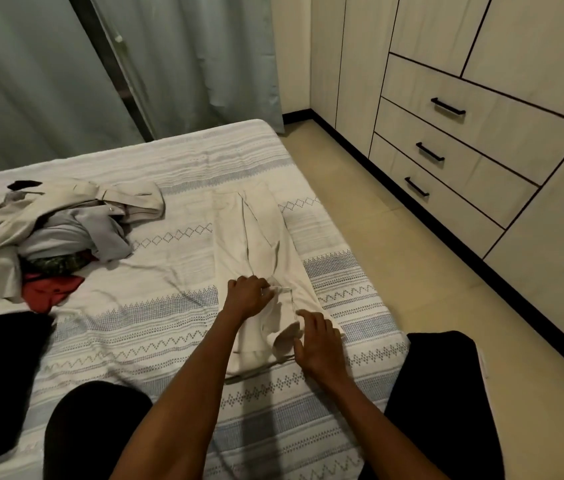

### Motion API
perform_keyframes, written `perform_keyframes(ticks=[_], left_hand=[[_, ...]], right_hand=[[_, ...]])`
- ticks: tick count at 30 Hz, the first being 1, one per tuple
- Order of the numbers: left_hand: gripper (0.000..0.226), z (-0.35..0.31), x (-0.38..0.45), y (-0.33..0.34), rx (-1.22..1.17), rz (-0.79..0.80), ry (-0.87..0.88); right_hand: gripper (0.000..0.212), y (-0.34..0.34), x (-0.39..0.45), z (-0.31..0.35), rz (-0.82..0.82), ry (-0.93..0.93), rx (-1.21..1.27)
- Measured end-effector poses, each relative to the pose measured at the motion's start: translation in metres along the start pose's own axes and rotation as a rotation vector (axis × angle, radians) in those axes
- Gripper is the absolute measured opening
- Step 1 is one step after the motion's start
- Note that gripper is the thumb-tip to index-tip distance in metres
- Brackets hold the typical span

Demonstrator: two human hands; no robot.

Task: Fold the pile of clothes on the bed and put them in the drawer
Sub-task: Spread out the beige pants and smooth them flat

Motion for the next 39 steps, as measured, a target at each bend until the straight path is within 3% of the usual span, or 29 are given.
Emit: perform_keyframes(ticks=[2,6,9,12,15,19,24,26,28,31,34,39], left_hand=[[0.040,0.000,0.002,0.001,0.017,0.008,-0.011],[0.036,-0.002,0.007,0.001,0.028,0.028,-0.032],[0.029,0.000,0.005,-0.003,-0.102,-0.164,-0.036],[0.027,-0.006,0.007,-0.006,-0.121,-0.325,0.001],[0.048,-0.015,0.010,0.006,-0.012,-0.212,0.033],[0.065,-0.016,0.008,0.030,0.123,-0.108,0.086],[0.086,-0.010,0.002,0.045,0.125,-0.028,0.051],[0.092,-0.007,0.001,0.046,0.118,-0.003,0.059],[0.095,-0.003,0.001,0.045,0.129,0.039,0.082],[0.071,0.006,0.006,0.034,0.084,-0.081,0.075],[0.056,0.014,0.020,0.015,0.067,-0.195,0.047],[0.024,0.025,0.051,-0.006,-0.038,-0.214,-0.076]], right_hand=[[0.052,-0.001,0.006,-0.002,0.046,0.001,-0.072],[0.024,-0.009,0.021,0.002,-0.025,-0.097,-0.138],[0.019,-0.028,0.029,0.002,-0.236,-0.179,-0.063],[0.011,-0.038,0.037,-0.009,-0.256,-0.174,-0.055],[0.009,-0.024,0.039,-0.030,-0.131,-0.085,-0.172],[0.017,-0.018,0.036,-0.043,-0.078,0.049,-0.120],[0.033,-0.023,0.049,-0.021,-0.112,-0.082,0.071],[0.026,-0.015,0.054,-0.020,-0.041,-0.166,0.018],[0.025,-0.005,0.058,-0.024,-0.007,-0.120,-0.079],[0.019,-0.003,0.072,-0.022,-0.010,0.047,-0.059],[0.019,-0.008,0.097,-0.009,-0.002,0.064,-0.001],[0.031,-0.015,0.160,0.020,0.136,0.050,0.020]])
Point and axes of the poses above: each hand's wrist, its own x-axis towards the middle knuckle, its own y-axis out of the palm, z = x × y, the point moved 2 cm from there along x, towards the middle knuckle, and after that the axes turned 12 degrees about y, right-handed, at the moved point
